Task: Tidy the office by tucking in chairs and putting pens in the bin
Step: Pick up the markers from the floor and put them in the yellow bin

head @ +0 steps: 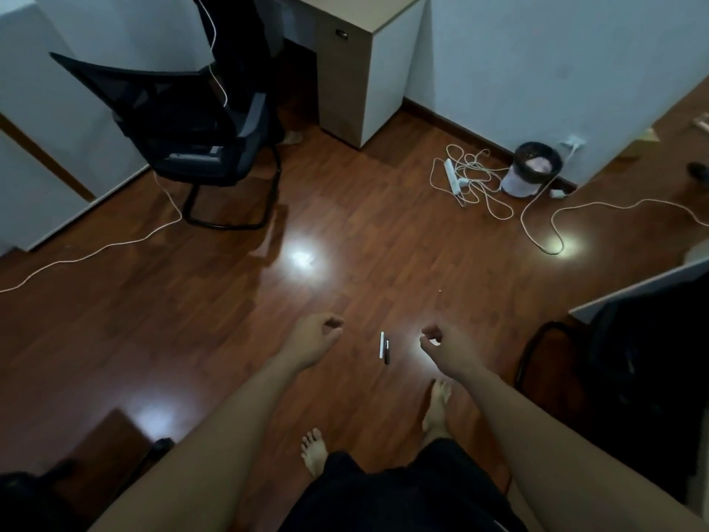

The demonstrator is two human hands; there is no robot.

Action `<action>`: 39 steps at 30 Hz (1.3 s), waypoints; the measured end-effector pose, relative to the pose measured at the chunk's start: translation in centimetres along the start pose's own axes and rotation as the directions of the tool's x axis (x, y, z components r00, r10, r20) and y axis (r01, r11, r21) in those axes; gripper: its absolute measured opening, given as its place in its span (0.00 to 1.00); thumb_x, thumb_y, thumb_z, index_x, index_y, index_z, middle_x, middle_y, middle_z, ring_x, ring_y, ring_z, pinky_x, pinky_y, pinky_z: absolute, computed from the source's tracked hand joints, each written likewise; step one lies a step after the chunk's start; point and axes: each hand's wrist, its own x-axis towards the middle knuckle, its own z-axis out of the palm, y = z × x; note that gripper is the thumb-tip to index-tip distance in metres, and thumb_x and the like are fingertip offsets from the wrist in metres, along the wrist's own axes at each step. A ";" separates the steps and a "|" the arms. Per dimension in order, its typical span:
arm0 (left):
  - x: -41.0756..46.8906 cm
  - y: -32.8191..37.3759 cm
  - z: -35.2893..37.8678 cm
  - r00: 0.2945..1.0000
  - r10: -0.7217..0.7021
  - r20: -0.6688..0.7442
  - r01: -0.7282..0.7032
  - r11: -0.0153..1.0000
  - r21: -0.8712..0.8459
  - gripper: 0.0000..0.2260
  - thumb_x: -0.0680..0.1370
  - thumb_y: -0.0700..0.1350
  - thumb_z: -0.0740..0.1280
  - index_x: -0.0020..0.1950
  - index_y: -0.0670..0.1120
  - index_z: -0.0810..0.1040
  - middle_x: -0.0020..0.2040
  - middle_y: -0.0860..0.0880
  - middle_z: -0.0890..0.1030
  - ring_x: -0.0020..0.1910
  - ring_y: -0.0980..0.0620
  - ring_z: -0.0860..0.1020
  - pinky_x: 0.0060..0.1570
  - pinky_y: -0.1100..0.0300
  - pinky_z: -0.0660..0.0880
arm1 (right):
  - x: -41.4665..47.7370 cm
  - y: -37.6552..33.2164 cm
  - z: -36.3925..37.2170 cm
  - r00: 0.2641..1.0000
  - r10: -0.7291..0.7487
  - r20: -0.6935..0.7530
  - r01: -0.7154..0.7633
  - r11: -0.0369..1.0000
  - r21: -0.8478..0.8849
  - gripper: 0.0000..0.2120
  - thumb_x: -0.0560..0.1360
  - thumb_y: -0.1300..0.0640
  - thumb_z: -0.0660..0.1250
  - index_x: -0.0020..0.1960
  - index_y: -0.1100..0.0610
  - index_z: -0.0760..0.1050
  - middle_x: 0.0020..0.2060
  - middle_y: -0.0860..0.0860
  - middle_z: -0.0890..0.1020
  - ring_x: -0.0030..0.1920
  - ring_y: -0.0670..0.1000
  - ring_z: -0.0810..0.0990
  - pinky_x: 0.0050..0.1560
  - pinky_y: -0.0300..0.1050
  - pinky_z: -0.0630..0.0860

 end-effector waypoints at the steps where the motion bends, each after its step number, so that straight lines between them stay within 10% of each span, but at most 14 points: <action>1: 0.5 0.5 0.2 1.000 -0.016 -0.012 0.016 1.000 -0.004 0.14 0.83 0.45 0.72 0.68 0.44 0.85 0.64 0.46 0.87 0.63 0.48 0.84 0.58 0.61 0.74 | 1.2 0.2 -0.6 1.000 -0.005 0.018 0.005 1.000 -0.014 0.15 0.81 0.55 0.72 0.64 0.62 0.82 0.60 0.55 0.86 0.62 0.55 0.84 0.63 0.46 0.77; 22: 10.1 8.9 9.4 0.921 -0.386 -0.059 0.366 0.906 -0.214 0.13 0.86 0.47 0.67 0.69 0.46 0.84 0.66 0.47 0.86 0.66 0.48 0.84 0.66 0.54 0.78 | 20.9 7.8 -7.1 0.916 -0.048 0.399 0.115 0.982 -0.148 0.17 0.81 0.50 0.72 0.65 0.60 0.82 0.59 0.55 0.86 0.62 0.56 0.84 0.60 0.46 0.77; 39: 41.6 -21.4 39.8 0.884 -0.447 0.138 0.464 0.875 -0.138 0.12 0.85 0.45 0.69 0.64 0.43 0.87 0.64 0.44 0.88 0.66 0.45 0.85 0.66 0.53 0.79 | 46.3 28.4 28.8 0.936 0.135 0.324 -0.153 0.988 0.030 0.13 0.80 0.53 0.73 0.60 0.59 0.84 0.54 0.54 0.88 0.59 0.55 0.85 0.53 0.42 0.75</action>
